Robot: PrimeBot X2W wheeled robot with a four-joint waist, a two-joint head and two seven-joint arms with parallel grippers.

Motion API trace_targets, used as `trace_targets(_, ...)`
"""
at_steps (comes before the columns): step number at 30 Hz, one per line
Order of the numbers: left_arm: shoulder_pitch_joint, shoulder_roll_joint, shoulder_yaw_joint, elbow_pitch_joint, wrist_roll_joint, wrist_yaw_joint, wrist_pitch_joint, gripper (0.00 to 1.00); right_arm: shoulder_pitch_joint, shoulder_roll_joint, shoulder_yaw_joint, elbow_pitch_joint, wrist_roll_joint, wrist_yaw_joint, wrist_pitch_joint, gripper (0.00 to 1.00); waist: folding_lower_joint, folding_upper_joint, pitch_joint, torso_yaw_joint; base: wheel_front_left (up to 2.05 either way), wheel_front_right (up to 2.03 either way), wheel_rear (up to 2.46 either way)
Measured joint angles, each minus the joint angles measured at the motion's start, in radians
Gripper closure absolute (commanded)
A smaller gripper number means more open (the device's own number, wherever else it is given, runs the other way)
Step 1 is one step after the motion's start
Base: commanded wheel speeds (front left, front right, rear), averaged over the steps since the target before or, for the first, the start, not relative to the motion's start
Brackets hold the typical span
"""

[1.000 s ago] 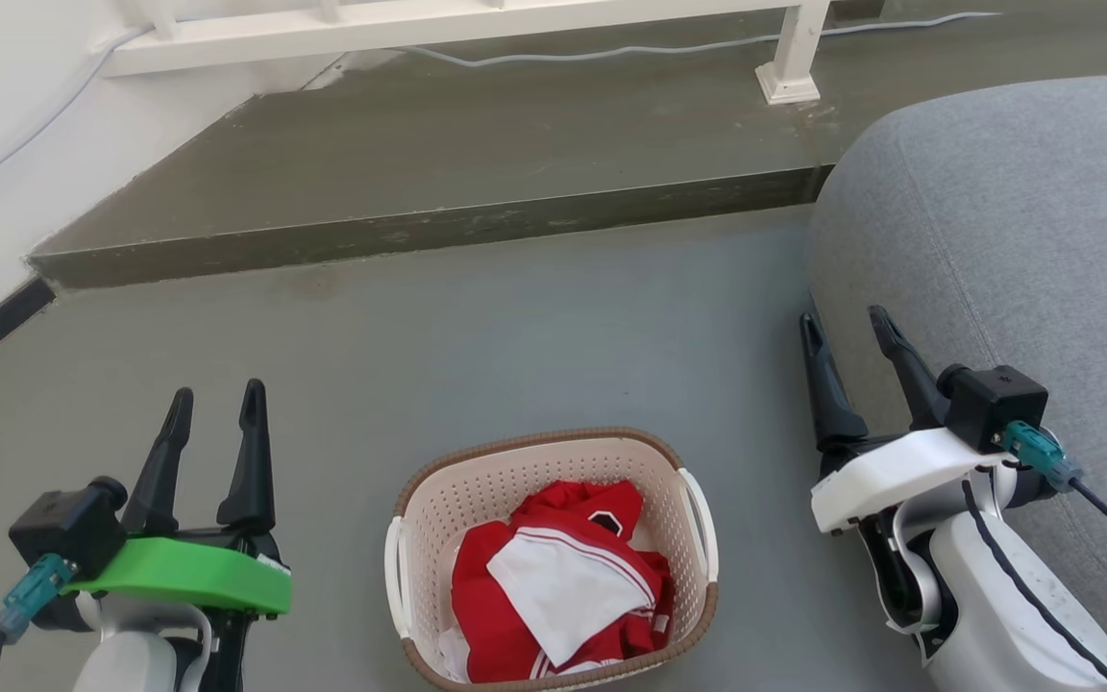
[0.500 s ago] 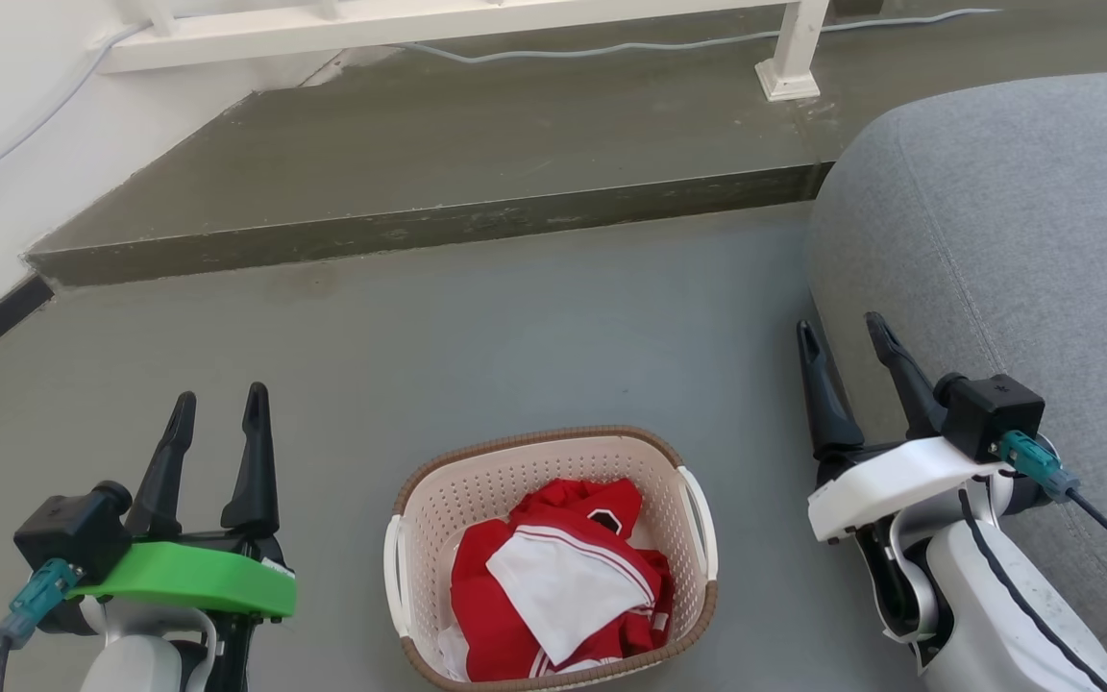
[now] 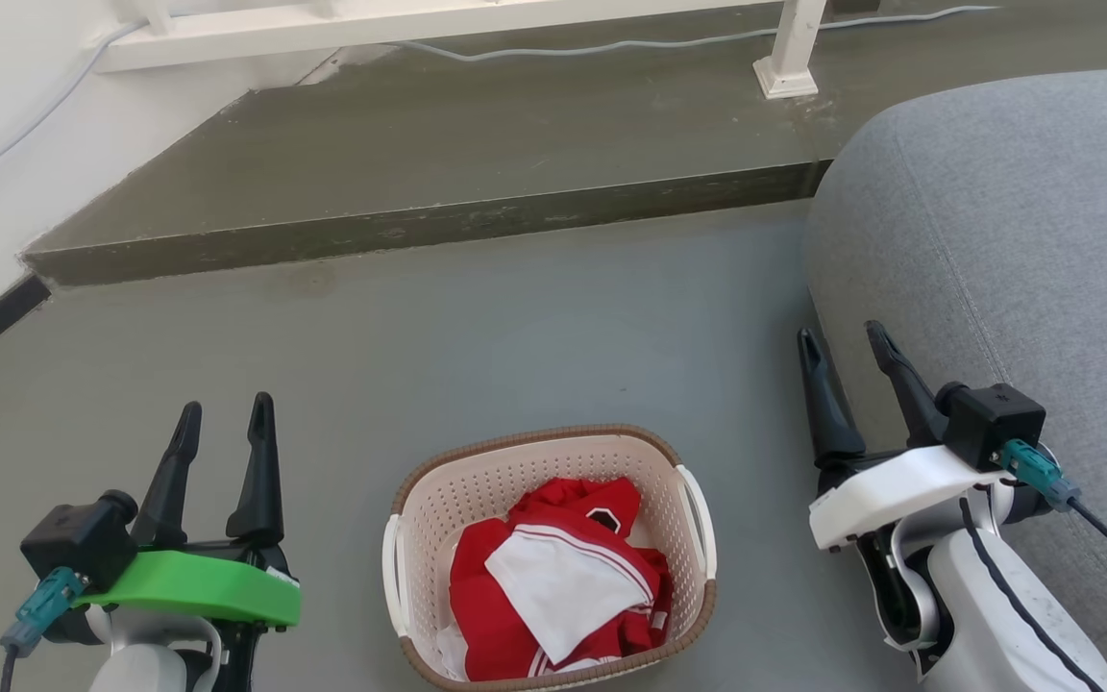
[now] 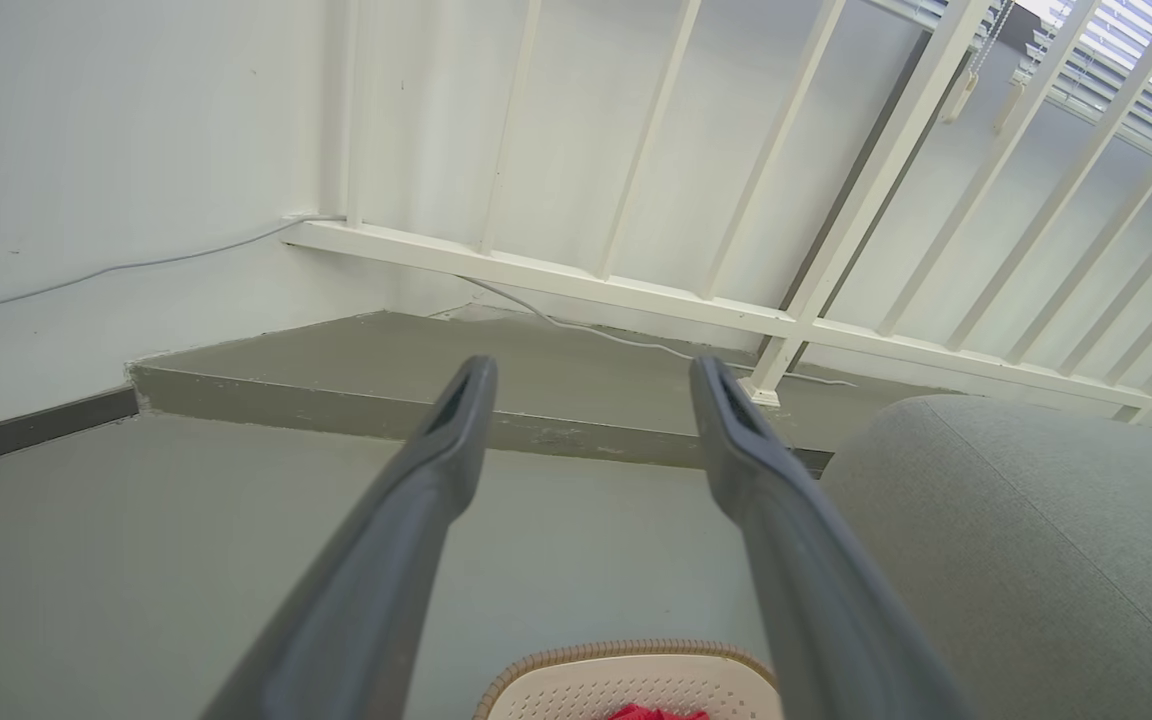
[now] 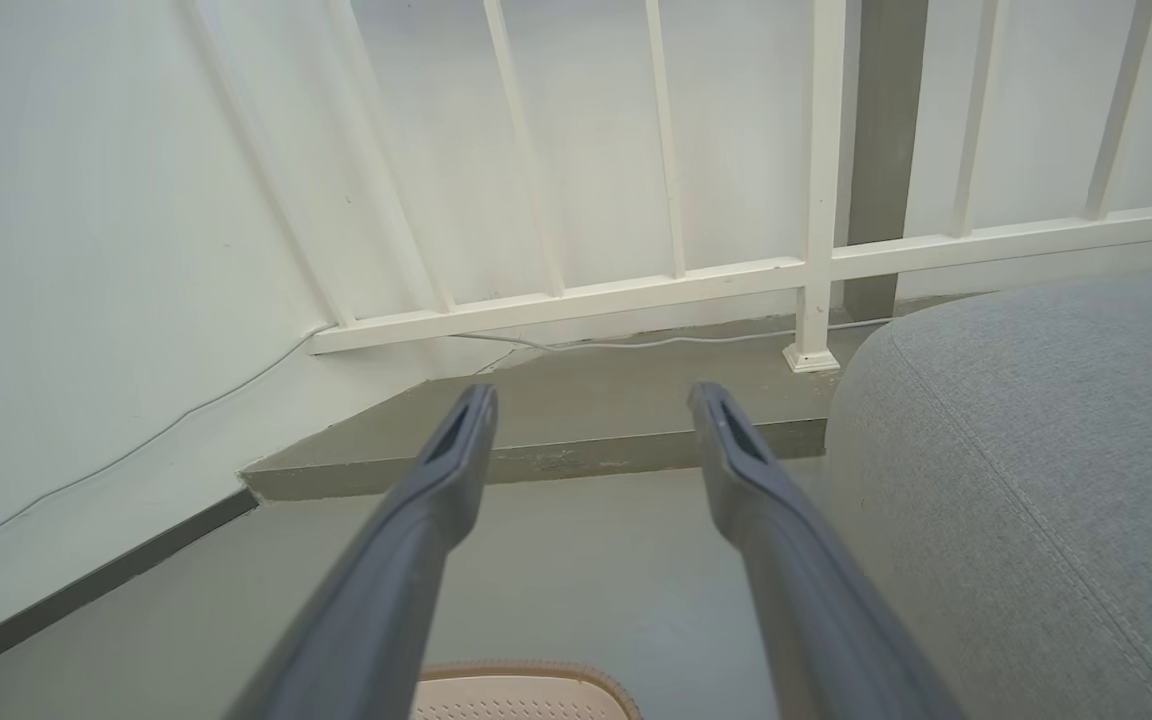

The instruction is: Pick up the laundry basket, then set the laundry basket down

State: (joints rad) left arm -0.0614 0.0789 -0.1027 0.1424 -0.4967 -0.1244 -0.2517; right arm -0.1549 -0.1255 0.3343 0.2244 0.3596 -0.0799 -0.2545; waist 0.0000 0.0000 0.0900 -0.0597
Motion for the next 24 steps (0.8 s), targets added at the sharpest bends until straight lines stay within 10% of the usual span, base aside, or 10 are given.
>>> trace_targets(4,0.0,0.0,-0.005,-0.004,0.0,0.0,0.0,0.0,0.0,0.002,-0.006,0.0,-0.005,0.002,0.0,0.0,0.0,0.0,0.0,-0.001,0.0,0.0,0.0)
trace_targets(5,0.0,0.0,-0.012,-0.008,0.0,0.0,0.0,1.0,0.0,0.002,-0.007,0.0,-0.008,0.005,0.0,1.0,0.0,0.0,0.0,-0.001,0.0,0.0,0.0)
trace_targets(24,0.021,-0.02,-0.024,0.034,-0.155,0.001,0.032,1.0,0.056,0.022,-0.037,0.028,0.152,0.03,0.023,1.0,0.0,0.0,-0.012,0.007,0.0,0.0,0.0)
